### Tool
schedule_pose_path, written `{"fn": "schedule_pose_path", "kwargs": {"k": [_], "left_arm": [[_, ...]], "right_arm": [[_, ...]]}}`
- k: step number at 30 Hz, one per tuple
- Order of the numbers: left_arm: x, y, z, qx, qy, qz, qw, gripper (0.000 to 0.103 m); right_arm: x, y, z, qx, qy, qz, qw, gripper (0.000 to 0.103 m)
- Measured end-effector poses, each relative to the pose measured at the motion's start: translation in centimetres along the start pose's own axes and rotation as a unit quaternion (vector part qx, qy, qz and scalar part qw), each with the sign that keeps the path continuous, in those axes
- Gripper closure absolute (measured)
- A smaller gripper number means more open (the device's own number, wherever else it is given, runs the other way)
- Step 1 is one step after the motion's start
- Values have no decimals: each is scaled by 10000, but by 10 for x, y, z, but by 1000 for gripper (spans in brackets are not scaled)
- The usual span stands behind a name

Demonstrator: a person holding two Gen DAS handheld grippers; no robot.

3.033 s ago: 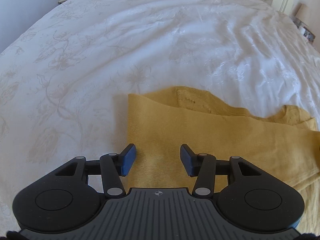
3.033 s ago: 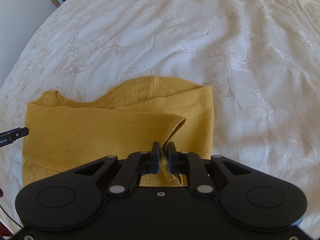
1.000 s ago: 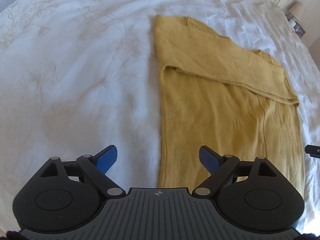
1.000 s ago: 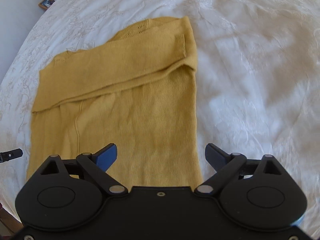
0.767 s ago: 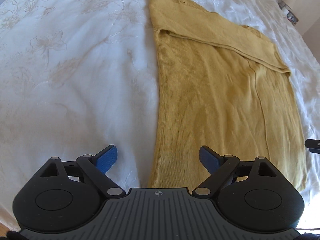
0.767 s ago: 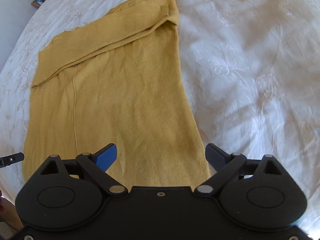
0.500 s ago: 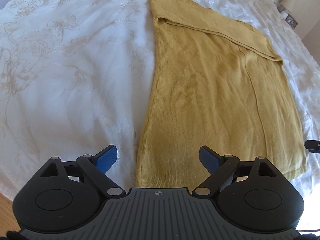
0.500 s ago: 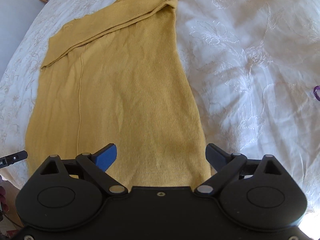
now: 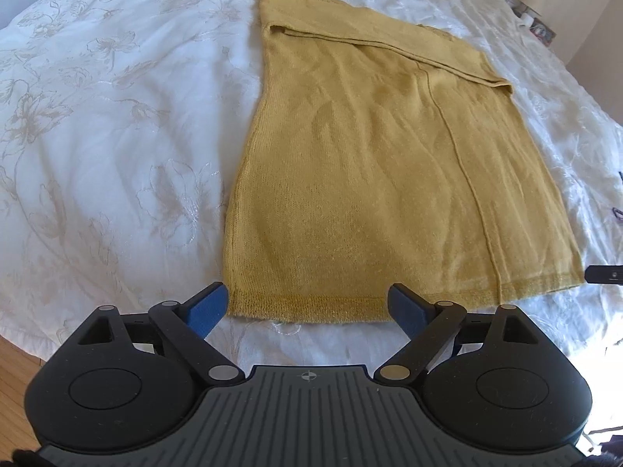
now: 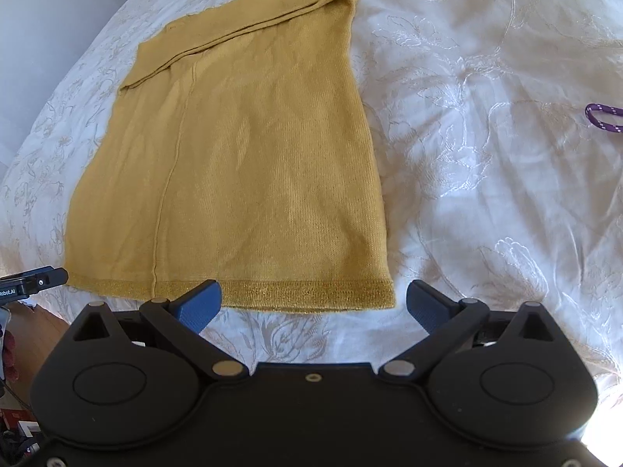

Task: Fold small clothes
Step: 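Move the left gripper to the sweater hem and grasp it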

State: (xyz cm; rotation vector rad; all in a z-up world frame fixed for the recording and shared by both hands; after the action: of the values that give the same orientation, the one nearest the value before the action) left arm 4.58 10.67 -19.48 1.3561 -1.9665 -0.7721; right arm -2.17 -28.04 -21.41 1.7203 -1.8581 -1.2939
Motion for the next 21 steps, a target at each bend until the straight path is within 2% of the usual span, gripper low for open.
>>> {"fn": "schedule_pose_path", "kwargs": {"k": [6,14,21], "left_arm": [[-3,-4,4,-53,-118,64,9999,14],[-17,-26,-6,-52,4,52,10000,14],[-21,-54,-12,-283,5,191,9994,13]], "right_arm": [[7,-10,-2,2,-129,4,9999,1],[10,-23,-4,-139,-233,24,9996,1],[9,-36,-7,-291,-383,-53,9988,1]]}}
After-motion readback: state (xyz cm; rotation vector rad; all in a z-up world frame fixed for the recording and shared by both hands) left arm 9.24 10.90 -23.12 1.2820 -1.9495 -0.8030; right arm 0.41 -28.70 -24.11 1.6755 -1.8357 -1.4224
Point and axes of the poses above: each gripper's, at about its wrist camera, not at the fingertips, and y roughly against the way its jaws point, x to its right, z to its underside, the point moved 3 cm from there along -y, roughly the way its jaws point, and after that the axes turned 14 degrees about x, right-handed, at the moved point
